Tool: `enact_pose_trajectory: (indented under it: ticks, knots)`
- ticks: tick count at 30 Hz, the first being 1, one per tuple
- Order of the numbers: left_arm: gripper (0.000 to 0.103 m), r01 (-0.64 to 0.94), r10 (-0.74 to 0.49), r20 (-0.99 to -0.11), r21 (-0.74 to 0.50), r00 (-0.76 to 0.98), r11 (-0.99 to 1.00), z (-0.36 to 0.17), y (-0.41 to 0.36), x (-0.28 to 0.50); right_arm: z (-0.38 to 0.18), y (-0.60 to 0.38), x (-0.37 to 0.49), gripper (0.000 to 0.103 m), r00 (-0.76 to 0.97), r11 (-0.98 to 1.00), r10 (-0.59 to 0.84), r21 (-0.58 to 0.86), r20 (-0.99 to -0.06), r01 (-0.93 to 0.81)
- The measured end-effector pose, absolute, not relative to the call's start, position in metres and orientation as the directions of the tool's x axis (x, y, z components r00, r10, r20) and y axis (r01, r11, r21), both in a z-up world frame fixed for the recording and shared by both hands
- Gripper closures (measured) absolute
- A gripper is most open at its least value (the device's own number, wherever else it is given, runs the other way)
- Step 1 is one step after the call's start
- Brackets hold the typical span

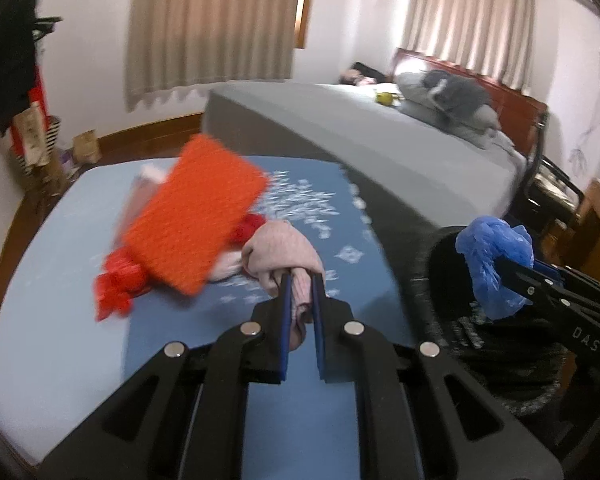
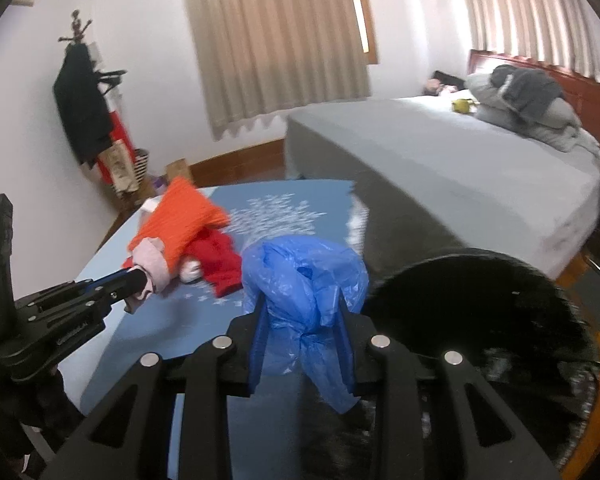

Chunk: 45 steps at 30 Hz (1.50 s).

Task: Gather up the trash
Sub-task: 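Release the blue bag into the bin with the right gripper while the left grasps pink cloth, then grasp the orange mesh foam sleeve with the left gripper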

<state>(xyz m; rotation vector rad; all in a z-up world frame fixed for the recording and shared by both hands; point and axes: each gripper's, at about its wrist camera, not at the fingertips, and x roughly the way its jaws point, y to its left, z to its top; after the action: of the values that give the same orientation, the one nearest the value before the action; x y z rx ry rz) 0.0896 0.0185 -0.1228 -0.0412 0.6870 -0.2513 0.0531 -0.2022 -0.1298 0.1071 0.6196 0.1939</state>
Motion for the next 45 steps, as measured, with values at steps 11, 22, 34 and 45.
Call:
enact_pose_trajectory:
  ticks: [11, 22, 34, 45]
  knots:
    - [0.094, 0.437, -0.418, -0.623, -0.134, 0.662, 0.89, -0.133, -0.08, 0.096, -0.138, -0.286, 0.037, 0.073, 0.808, 0.989, 0.008, 0.124, -0.59, 0.081]
    - [0.057, 0.537, -0.502, -0.642, -0.162, 0.58, 0.828, -0.153, -0.128, 0.102, -0.15, -0.335, 0.028, 0.036, 0.778, 0.963, -0.138, 0.099, -0.613, 0.249]
    - [0.024, 0.288, -0.262, -0.599, -0.053, 0.757, 0.956, -0.131, -0.039, 0.109, -0.137, -0.283, 0.055, 0.006, 0.825, 0.984, -0.051, 0.112, -0.563, 0.137]
    - [0.02, -0.018, 0.022, -0.565, 0.012, 0.825, 1.0, -0.121, 0.069, 0.138, -0.135, -0.199, 0.117, 0.006, 0.84, 0.991, 0.103, 0.125, -0.533, -0.042]
